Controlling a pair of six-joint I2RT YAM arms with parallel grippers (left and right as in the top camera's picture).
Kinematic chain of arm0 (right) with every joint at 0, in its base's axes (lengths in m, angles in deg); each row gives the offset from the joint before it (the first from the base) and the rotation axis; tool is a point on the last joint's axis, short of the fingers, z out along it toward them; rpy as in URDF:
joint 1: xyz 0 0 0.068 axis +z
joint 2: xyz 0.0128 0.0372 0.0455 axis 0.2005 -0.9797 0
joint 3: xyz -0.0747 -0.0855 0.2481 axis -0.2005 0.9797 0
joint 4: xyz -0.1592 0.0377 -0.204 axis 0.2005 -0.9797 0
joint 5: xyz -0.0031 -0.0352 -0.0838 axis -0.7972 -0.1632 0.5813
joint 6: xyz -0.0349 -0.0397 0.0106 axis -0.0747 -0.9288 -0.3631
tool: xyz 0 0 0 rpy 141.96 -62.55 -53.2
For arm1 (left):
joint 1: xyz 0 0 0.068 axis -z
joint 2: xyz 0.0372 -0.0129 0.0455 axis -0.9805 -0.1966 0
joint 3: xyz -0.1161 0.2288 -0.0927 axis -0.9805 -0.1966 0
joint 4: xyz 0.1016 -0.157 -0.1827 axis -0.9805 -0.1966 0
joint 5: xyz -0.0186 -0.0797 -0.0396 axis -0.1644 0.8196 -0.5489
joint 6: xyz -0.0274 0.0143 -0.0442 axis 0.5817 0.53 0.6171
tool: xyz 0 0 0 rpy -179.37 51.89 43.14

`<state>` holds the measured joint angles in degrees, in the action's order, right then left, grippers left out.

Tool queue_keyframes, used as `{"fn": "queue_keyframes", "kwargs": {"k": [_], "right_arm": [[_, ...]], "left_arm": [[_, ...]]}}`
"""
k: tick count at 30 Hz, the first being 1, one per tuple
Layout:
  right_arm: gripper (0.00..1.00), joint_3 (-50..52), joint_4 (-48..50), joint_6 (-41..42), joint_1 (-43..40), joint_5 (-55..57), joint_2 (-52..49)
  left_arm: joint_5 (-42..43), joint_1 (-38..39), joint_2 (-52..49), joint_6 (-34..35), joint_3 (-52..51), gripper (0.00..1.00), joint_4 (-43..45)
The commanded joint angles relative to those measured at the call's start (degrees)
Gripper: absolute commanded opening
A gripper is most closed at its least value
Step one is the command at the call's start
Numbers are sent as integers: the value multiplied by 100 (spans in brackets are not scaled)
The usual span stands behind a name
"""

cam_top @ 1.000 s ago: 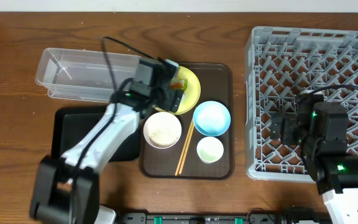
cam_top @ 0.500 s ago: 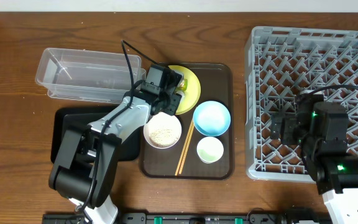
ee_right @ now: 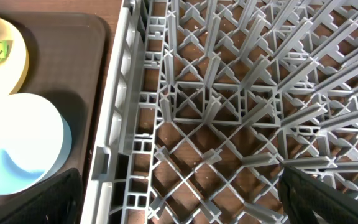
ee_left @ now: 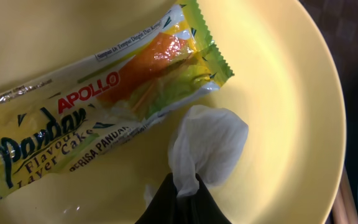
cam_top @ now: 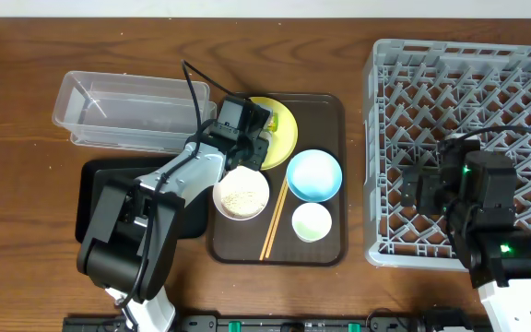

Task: Sort waste into correct bins and load items into the dishwasher rack

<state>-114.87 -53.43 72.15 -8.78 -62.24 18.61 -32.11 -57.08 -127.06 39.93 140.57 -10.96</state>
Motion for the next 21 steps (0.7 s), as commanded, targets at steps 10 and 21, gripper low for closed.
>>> {"fn": "queue_keyframes", "kwargs": {"k": [10, 21], "right_arm": [[99, -116, 15, 59, -57, -15, 9], [99, -118, 22, 59, -57, 0, 9]], "left_arm": [[-560, -695, 1947, 160, 127, 6, -9], [-820, -2035, 1843, 155, 127, 44, 210]]}}
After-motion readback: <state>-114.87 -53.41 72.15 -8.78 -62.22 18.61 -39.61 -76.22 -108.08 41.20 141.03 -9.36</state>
